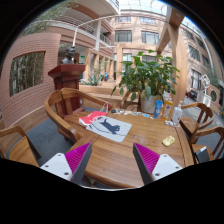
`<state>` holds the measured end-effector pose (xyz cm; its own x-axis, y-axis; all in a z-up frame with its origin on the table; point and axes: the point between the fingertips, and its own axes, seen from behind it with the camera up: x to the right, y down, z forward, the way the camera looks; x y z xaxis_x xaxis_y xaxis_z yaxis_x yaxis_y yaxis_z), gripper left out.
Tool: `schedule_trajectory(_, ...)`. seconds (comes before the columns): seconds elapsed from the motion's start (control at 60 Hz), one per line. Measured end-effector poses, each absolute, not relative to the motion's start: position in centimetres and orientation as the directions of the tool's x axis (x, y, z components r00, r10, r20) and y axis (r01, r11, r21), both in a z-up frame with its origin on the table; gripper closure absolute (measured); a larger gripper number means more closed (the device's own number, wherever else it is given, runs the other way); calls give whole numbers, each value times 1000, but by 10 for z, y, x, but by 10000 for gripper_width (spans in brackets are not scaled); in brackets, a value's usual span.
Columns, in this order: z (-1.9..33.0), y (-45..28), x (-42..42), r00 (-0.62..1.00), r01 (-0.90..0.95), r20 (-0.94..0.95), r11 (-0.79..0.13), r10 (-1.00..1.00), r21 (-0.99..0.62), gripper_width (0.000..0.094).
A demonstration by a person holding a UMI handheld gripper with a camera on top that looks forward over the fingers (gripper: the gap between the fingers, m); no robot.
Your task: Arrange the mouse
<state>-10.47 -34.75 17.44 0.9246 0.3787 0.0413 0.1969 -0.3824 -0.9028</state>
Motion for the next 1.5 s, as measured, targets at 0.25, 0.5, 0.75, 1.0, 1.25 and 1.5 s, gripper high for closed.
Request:
schedule_trajectory(0.25,80,-314,-23,963,185,44,-532,266,-826,82)
schedule_trajectory(0.5,20,-228,82,994,103,65,-589,85,-802,81)
schedule_trajectory(0.75,-2,-120,131,999,30,49,-587,-18,-809,82)
schedule_trajectory(1.0,-12,-48,148,997,-40,5,-600,-74,-799,70)
schedule_trajectory(1.25,-14,0,139,996,-42,12,-617,-83,-786,124)
schedule_trajectory(1.5,-14,12,132,996,18,67,-613,-56,-790,507)
